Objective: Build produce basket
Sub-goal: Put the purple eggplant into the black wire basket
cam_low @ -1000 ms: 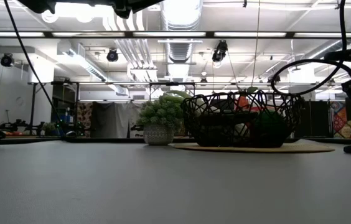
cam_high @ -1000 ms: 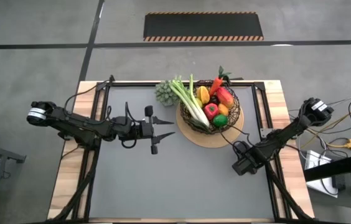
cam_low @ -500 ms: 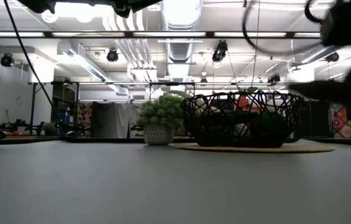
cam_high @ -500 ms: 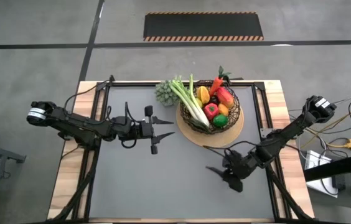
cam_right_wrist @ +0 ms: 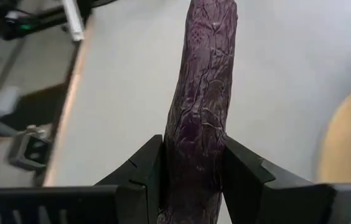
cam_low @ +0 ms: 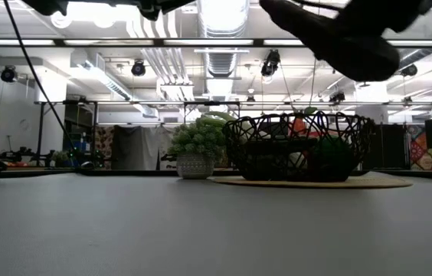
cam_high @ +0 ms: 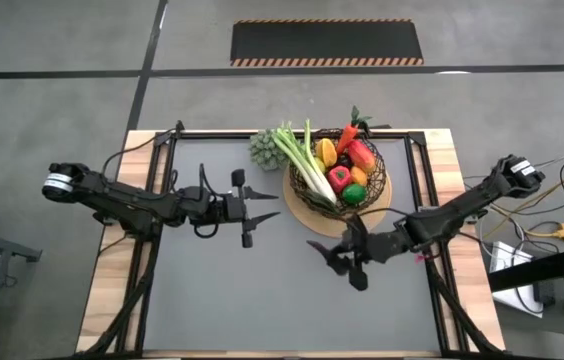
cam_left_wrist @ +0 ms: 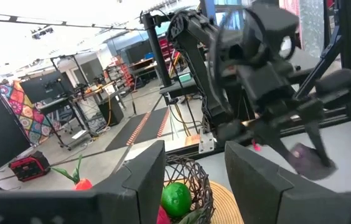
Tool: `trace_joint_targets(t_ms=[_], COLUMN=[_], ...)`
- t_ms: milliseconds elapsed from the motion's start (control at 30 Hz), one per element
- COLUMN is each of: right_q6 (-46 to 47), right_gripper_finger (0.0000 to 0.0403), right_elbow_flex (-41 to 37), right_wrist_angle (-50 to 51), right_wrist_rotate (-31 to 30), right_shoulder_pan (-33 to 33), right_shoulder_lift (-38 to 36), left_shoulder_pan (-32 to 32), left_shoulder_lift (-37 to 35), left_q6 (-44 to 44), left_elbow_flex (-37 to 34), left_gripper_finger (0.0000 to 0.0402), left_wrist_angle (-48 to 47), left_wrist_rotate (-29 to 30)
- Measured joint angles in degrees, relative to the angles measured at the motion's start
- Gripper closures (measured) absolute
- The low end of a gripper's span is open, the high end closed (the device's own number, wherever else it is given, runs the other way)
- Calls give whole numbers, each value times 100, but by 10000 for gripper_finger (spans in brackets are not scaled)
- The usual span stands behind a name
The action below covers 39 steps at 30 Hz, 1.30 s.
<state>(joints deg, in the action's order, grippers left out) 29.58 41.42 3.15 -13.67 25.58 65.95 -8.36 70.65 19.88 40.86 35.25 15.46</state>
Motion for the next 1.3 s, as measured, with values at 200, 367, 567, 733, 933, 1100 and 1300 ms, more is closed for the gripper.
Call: trace_joint_targets(t_ms=[200, 367, 567, 733, 933, 1100, 1300], right_q6=[-597, -839, -1117, -1115, -1620, -3353, -5360], right_gripper_finger=[288, 288, 287, 287, 287, 287, 287], right_elbow_flex=[762, 1359, 1747, 2170, 2948, 3366, 3402], right_wrist_angle=[1433, 2874, 4049, 5256, 6736, 7557, 7708], right_wrist_rotate=[-595, -987, -1244, -1175, -1256, -1647, -3079], right_shoulder_pan=[-500, -997, -1555, -1985, -2187, -2187, -2187], right_shoulder_lift=[0, 4, 4, 34, 309, 681, 1128], left_shoulder_pan=[-78, -195, -291, -295, -295, -295, -295], left_shoulder_lift=[-168, -357, -606, -885, -1086, -1045, -1044], left_q6=[-141, -158, -158, -185, -300, -300, -300], left_elbow_flex=[-18, -52, -191, -407, -474, -479, -479], left_gripper_finger=[251, 251, 251, 251, 251, 251, 251], left_wrist_angle=[-38, -298, -335, -273, -281, -333, -337], left_wrist_rotate=[0, -2, -1, -2, 0, 0, 0])
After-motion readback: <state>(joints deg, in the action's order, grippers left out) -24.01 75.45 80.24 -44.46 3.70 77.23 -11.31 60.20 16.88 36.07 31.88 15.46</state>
